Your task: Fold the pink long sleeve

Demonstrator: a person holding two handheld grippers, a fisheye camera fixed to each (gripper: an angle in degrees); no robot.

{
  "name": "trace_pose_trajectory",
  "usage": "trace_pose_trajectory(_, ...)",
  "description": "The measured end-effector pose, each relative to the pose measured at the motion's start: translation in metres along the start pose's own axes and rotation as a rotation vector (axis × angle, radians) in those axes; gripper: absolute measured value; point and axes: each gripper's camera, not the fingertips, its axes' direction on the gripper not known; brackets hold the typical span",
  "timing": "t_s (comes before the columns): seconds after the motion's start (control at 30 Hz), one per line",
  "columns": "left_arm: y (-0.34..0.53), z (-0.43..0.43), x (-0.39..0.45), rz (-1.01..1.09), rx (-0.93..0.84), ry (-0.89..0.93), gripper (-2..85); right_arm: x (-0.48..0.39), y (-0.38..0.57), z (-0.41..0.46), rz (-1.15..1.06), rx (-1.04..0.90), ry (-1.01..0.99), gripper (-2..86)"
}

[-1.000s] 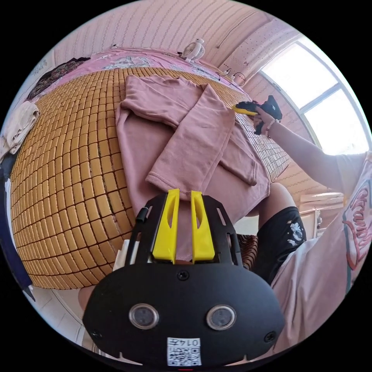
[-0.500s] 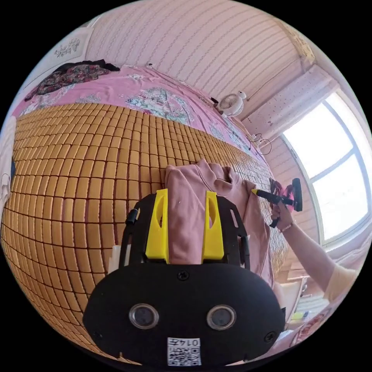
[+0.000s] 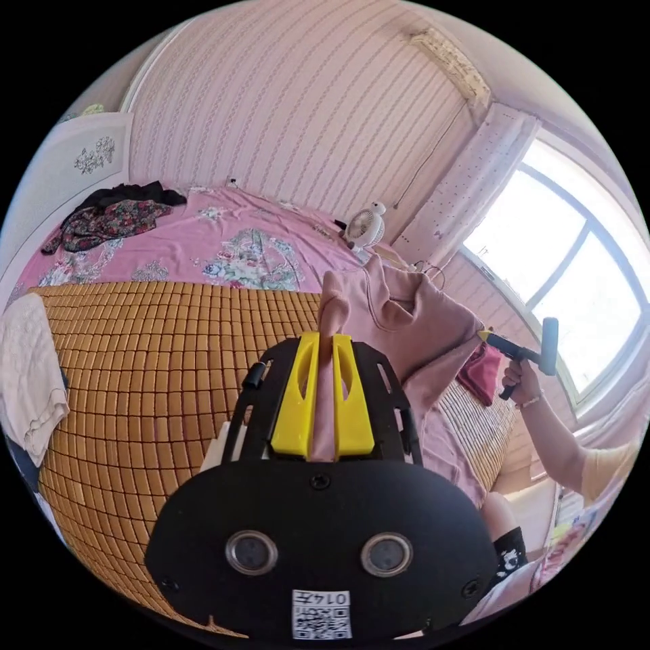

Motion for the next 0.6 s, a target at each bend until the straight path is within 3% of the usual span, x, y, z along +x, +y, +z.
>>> trace_pose_trajectory(0.17, 0.139, -0.084, 0.018, 0.001, -0.095, 0.107, 4.4, -0.040, 0.117, -0.096, -0.145, -0.064, -0.151, 3.0)
trace_pose_trajectory(0.3, 0.255, -0.111, 0.008, -0.172, -0.278, 0.002, 3.5, -0.038, 0.239, -0.097, 0.119, -0.312, 0.008, 4.3)
trace_pose_trajectory(0.4, 0.285, -0.112, 0.003, -0.305, -0.333, 0.019, 4.4, -0.029, 0.284, -0.091, 0.352, -0.361, -0.023, 6.1)
trace_pose_trajectory(0.6, 0.292, -0.088, -0.004, -0.587, -0.150, 0.161, 9.0, -0.047, 0.269, -0.055, 0.446, -0.359, -0.127, 13.3)
